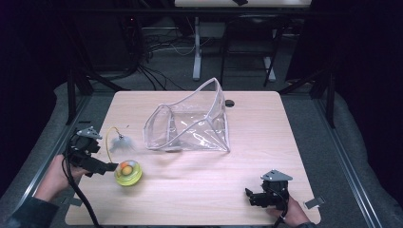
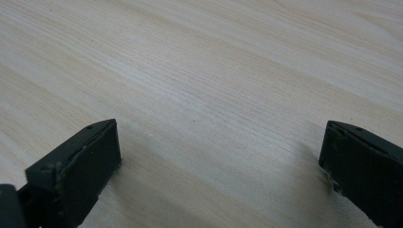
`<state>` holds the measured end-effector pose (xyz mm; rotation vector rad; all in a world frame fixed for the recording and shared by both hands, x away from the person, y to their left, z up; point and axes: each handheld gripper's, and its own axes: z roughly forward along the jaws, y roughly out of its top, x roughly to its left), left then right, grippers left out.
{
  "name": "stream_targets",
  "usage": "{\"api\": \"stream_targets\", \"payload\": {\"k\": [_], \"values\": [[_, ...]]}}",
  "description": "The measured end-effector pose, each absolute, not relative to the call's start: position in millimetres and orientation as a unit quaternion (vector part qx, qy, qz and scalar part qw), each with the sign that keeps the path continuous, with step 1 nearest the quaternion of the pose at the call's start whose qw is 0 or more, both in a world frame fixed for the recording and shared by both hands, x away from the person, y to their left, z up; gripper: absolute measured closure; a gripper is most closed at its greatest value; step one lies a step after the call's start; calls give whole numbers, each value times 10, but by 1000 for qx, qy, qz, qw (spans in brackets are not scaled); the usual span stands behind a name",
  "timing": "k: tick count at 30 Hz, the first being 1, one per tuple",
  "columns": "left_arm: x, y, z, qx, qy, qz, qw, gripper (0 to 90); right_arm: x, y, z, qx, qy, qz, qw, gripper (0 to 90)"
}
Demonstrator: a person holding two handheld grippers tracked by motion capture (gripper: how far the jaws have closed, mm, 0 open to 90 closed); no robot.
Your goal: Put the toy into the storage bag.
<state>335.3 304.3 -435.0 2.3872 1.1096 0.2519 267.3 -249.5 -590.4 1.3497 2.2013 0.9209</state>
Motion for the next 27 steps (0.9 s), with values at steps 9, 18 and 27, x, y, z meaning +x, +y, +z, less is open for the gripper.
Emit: {"api": "stream_targets", "payload": {"k": [9,18,27], "values": [[3405,2980,-4262,877,410,102,229,11,2672,-2494,-5904,483,787,329,199,0],[3367,2948,-4240,879,395,106,243,468,2672,-2494,-5904,482,787,329,200,0],[3365,2948,-4261,885,386,93,243,698,2671,-2493,-5904,482,787,329,200,0]]}}
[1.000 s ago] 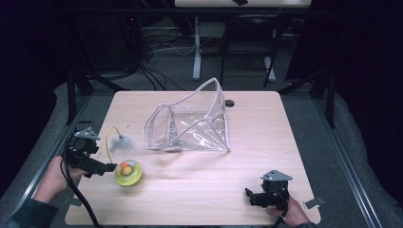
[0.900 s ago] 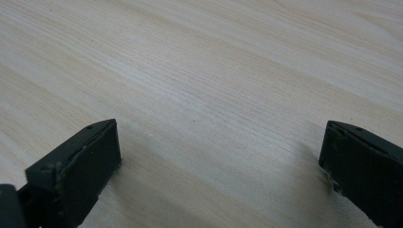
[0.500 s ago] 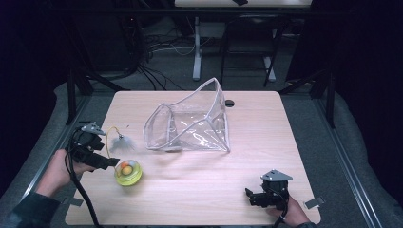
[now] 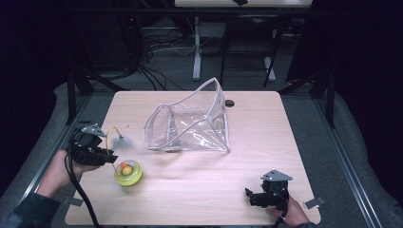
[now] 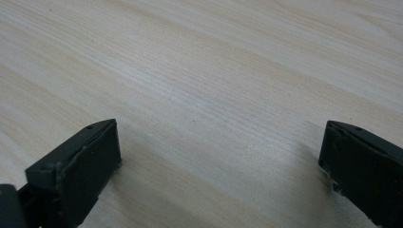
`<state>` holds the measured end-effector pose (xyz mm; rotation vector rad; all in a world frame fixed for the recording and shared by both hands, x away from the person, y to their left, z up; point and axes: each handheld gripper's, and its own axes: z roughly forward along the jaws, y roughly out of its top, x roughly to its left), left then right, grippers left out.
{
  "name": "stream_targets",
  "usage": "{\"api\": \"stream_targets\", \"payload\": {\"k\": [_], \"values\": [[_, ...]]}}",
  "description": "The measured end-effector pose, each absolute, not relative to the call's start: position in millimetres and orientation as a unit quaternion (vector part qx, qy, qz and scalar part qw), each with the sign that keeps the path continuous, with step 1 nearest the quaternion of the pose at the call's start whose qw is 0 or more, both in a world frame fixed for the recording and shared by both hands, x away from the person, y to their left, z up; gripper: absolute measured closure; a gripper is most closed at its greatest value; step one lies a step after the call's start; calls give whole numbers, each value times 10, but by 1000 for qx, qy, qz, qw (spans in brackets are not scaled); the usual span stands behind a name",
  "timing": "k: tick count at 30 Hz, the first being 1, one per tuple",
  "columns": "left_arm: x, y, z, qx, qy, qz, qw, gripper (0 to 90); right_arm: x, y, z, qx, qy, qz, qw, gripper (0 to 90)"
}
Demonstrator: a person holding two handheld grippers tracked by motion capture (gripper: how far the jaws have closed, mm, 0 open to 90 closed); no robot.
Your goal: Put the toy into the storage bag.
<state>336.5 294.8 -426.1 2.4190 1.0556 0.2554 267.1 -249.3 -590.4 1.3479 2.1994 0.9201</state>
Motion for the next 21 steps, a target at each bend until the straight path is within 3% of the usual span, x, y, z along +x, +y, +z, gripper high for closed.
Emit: {"api": "stream_targets", "payload": {"k": [3,7,21], "values": [[3359,2944,-4264,885,384,92,246,816,2671,-2494,-5904,482,787,329,200,0],[3349,2938,-4275,883,384,90,254,875,2671,-2493,-5904,482,787,329,200,0],[3348,2856,-4216,896,365,94,234,879,2671,-2493,-5904,482,787,329,200,0]]}}
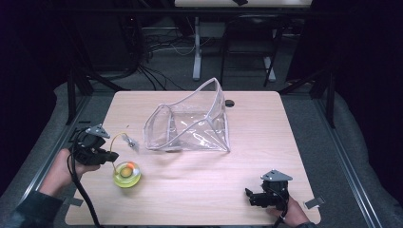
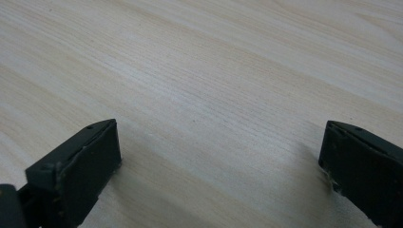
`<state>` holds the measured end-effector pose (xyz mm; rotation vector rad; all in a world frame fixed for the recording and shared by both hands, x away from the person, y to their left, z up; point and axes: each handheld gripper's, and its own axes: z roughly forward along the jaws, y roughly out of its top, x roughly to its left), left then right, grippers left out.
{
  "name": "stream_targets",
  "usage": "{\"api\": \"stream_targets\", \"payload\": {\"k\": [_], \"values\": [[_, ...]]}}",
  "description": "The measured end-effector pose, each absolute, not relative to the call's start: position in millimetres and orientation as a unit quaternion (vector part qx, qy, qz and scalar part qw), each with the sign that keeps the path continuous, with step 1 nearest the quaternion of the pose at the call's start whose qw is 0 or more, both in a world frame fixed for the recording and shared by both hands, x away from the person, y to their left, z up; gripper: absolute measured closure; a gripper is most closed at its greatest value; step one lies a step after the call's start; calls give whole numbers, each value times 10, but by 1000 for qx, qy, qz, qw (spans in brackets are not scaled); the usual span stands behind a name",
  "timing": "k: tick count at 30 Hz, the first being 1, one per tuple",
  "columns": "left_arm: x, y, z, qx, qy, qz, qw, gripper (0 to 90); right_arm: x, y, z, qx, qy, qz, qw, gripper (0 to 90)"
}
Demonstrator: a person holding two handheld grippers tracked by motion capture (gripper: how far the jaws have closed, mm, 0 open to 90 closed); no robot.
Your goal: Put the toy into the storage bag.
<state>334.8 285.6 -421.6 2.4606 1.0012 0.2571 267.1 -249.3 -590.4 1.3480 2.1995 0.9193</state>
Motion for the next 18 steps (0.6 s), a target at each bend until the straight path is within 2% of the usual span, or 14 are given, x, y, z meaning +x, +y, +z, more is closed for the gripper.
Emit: {"api": "stream_targets", "payload": {"k": [18], "values": [[3414,2924,-4031,903,363,97,207,878,2671,-2493,-5904,482,787,329,200,0]]}}
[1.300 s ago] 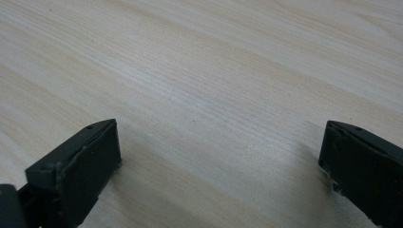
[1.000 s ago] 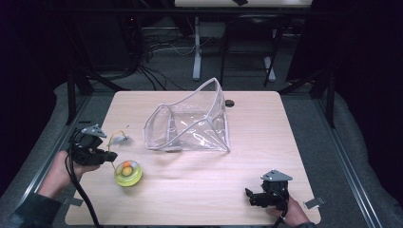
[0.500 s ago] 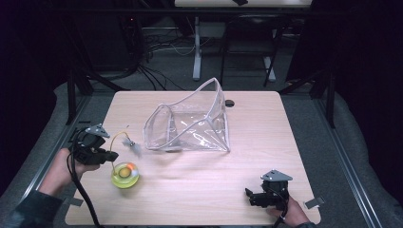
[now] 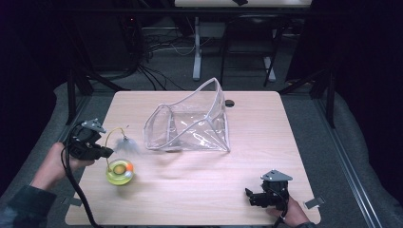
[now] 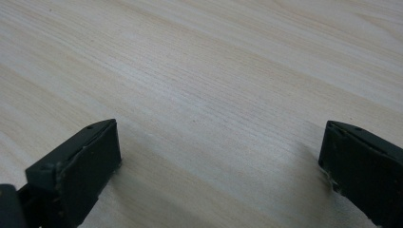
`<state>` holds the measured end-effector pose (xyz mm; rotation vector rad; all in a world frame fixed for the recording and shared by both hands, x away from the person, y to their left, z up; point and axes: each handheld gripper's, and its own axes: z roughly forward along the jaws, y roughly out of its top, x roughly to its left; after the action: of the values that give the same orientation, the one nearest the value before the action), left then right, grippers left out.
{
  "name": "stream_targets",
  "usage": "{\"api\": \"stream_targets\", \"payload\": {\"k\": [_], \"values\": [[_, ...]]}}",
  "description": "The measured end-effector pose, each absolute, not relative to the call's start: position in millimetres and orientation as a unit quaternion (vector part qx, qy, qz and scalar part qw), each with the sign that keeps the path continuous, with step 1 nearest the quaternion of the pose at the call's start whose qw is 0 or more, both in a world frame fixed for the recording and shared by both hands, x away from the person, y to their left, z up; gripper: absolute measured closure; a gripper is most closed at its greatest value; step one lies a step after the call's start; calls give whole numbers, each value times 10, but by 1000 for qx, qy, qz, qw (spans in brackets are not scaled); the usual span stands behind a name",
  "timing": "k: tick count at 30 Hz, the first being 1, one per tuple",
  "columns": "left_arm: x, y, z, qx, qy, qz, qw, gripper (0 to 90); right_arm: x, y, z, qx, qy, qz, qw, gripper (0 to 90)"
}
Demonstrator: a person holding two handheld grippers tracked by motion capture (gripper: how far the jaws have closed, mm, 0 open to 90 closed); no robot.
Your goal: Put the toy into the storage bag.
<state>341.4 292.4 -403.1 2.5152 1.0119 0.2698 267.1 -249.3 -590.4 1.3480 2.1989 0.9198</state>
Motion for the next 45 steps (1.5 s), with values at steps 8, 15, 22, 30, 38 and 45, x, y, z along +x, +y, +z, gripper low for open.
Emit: {"api": "stream_targets", "payload": {"k": [8,15,22,30,38,45], "values": [[3474,3007,-4007,902,371,98,197,878,2670,-2493,-5903,482,787,329,200,0],[3553,3073,-3989,900,383,108,178,879,2670,-2493,-5904,482,787,329,200,0],[3635,3102,-3969,899,389,114,166,878,2671,-2493,-5904,482,787,329,200,0],[3716,3120,-3890,897,394,118,161,879,2671,-2493,-5904,482,787,329,200,0],[3825,3129,-3840,897,398,112,157,878,2671,-2495,-5902,482,788,327,200,0],[3929,3126,-3831,896,404,110,146,878,2670,-2495,-5903,482,788,327,200,0]]}}
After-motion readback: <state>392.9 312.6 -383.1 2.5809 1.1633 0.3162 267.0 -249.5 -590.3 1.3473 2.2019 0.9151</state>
